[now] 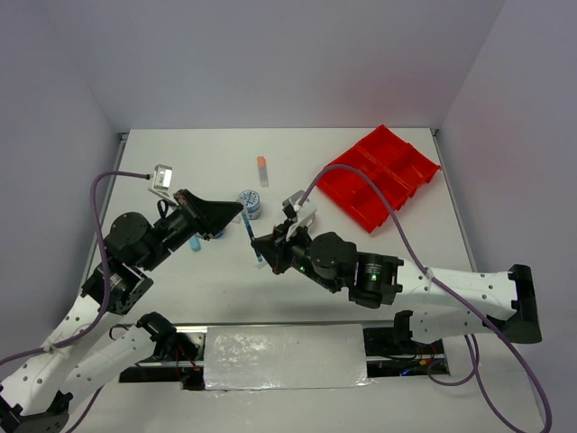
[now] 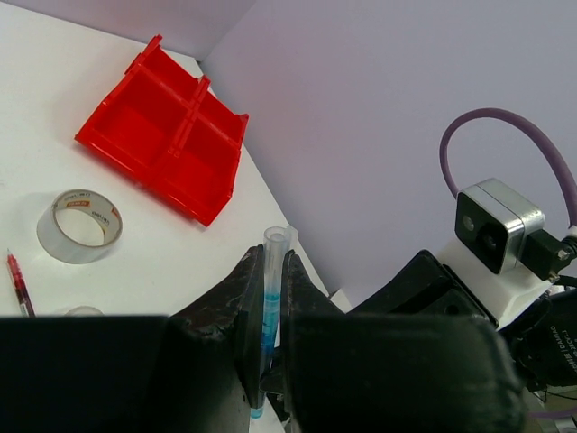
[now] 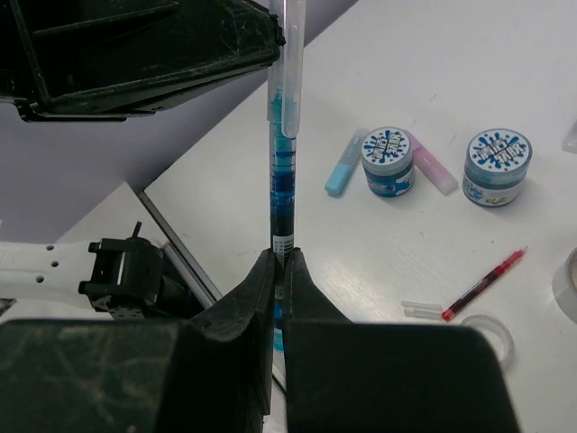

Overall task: Sort the stationery into containers
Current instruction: Close the pen cap on the pen.

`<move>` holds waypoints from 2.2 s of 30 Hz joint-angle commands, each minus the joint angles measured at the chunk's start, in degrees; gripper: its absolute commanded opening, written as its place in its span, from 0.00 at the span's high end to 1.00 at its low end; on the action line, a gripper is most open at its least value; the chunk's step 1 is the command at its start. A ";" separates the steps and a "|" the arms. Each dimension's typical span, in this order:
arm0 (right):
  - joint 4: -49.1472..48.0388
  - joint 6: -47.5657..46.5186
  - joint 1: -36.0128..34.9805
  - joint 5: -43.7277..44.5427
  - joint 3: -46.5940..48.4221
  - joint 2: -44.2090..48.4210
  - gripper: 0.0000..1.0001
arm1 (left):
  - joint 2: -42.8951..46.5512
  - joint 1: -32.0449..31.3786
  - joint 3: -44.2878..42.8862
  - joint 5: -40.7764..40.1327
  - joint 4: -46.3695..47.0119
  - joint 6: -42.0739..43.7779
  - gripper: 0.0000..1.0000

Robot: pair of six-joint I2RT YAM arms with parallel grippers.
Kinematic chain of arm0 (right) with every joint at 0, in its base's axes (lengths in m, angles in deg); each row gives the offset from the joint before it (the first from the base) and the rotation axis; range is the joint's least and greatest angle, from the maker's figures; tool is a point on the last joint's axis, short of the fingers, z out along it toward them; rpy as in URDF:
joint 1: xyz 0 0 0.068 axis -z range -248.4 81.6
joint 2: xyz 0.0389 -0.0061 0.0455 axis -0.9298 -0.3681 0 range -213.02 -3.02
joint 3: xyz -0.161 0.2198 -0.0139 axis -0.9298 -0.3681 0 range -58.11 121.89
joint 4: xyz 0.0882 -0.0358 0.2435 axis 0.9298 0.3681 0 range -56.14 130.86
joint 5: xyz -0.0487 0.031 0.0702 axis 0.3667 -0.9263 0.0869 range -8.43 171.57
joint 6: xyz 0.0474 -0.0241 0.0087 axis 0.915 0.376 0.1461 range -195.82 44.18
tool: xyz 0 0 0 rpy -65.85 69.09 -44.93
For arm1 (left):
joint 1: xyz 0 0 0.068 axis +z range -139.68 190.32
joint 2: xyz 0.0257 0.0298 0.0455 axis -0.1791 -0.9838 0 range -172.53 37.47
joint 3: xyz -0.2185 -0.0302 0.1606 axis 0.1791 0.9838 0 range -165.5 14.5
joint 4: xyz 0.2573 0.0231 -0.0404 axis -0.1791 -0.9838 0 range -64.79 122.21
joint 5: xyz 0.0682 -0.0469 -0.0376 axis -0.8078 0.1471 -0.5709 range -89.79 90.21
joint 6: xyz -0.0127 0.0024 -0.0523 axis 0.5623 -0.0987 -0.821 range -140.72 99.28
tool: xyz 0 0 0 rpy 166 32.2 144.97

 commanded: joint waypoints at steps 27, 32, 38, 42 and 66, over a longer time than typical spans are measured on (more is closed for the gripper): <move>-13.00 -6.84 -0.13 -4.95 -0.18 2.66 1.00 | 2.25 -0.76 -3.65 6.64 -0.75 9.86 0.65; -12.91 -6.75 -0.22 -4.77 -0.35 3.28 1.00 | 2.25 -0.76 -3.56 6.64 -0.57 10.13 0.64; -12.56 -6.75 -0.13 -5.73 0.44 2.66 1.00 | 2.25 -0.76 -3.03 7.69 1.00 10.13 0.61; -12.47 -6.58 -0.13 -6.53 0.79 2.14 1.00 | 1.73 -0.76 -2.59 10.23 2.32 10.21 0.58; -12.39 -10.26 0.66 -17.49 -1.58 5.48 0.40 | 4.18 -0.68 0.57 26.04 12.86 16.10 1.00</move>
